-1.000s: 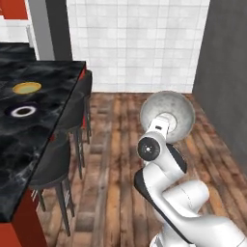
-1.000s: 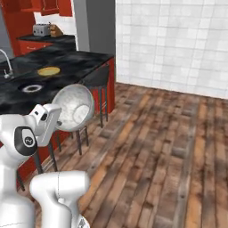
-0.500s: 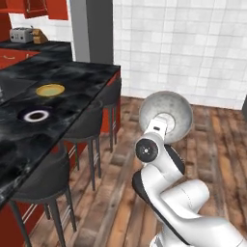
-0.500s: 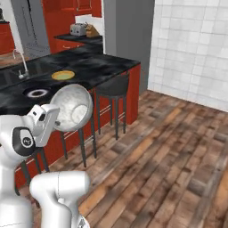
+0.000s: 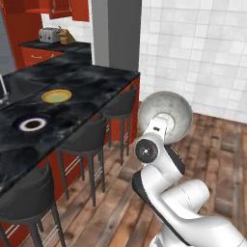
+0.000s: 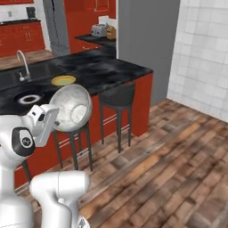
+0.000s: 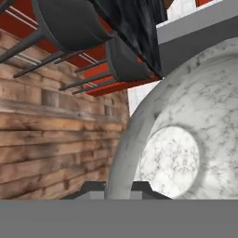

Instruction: Move the bowls from the cabinet to the plates on the dining table.

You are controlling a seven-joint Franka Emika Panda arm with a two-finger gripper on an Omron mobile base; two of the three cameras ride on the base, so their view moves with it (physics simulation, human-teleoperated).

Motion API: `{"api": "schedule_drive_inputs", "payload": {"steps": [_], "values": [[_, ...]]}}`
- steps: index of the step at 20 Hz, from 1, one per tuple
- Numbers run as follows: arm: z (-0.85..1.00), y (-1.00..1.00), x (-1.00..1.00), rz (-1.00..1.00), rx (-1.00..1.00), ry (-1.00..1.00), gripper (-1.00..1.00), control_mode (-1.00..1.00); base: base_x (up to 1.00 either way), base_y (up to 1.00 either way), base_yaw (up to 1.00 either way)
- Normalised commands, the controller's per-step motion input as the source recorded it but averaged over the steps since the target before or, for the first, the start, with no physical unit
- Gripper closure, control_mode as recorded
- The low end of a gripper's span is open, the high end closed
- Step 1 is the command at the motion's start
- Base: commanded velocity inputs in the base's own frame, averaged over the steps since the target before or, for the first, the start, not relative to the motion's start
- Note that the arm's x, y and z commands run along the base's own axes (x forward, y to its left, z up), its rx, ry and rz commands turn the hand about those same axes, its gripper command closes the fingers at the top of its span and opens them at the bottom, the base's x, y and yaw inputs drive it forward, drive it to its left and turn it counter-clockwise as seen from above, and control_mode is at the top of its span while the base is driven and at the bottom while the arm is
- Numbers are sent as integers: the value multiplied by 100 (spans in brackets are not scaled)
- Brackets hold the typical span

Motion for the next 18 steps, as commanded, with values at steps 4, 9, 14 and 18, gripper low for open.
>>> {"api": "schedule_drive_inputs", "payload": {"steps": [4,9,14,18], "values": [[0,0,0,0,0,0,100,100,68,-72,41],[0,0,0,0,0,0,100,100,63,-71,45],[0,0,0,0,0,0,100,100,62,-55,42],[0,0,0,0,0,0,100,100,49,-42,32]]}}
